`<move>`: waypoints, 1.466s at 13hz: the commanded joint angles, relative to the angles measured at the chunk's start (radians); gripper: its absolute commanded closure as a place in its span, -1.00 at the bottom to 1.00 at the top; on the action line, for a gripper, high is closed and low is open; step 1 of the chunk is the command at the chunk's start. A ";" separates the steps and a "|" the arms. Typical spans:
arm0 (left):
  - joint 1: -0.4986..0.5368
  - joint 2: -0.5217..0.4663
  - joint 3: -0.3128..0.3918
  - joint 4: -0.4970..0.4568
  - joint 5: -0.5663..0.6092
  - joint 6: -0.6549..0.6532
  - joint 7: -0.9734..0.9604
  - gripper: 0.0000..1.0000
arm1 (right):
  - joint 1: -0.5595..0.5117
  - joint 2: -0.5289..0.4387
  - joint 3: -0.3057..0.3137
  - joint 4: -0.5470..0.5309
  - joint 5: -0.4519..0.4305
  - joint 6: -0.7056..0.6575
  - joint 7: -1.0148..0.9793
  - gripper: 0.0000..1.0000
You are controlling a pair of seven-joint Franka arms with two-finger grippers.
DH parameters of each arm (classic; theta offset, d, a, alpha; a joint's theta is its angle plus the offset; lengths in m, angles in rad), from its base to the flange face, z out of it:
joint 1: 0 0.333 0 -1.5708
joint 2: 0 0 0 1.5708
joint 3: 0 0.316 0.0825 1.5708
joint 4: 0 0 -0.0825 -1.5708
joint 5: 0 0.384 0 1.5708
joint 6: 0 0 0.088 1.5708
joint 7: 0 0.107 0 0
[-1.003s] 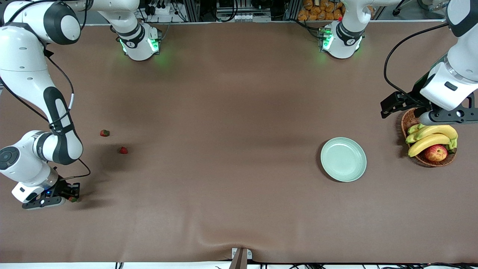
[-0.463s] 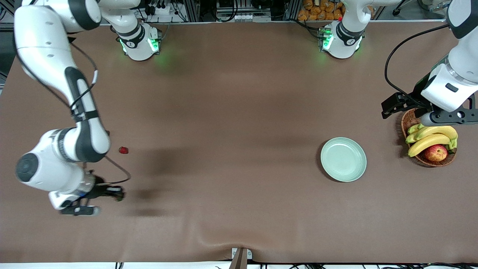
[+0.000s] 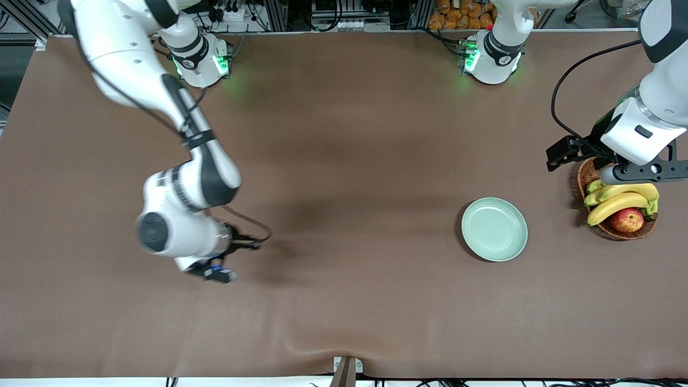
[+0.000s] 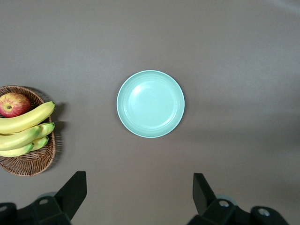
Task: Collect all strawberries into plate
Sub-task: 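Set the strawberry down mid-table with the right gripper while the left gripper approaches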
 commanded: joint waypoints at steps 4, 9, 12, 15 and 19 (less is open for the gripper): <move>-0.024 0.019 0.002 -0.009 -0.019 0.037 -0.013 -1.00 | 0.202 0.023 -0.017 -0.012 0.289 0.068 0.136 1.00; -0.084 0.061 0.002 -0.008 -0.019 0.050 -0.077 -1.00 | 0.374 0.121 -0.017 -0.014 0.442 0.408 0.137 1.00; -0.134 0.102 0.002 -0.009 -0.017 0.066 -0.162 -1.00 | 0.421 0.138 -0.017 -0.012 0.458 0.428 0.160 0.47; -0.161 0.122 -0.001 -0.049 -0.017 0.078 -0.191 -1.00 | 0.469 0.142 -0.017 -0.012 0.459 0.428 0.162 -0.29; -0.174 0.148 -0.019 -0.101 -0.028 0.141 -0.219 -1.00 | 0.420 0.118 -0.020 -0.029 0.439 0.415 0.146 -1.00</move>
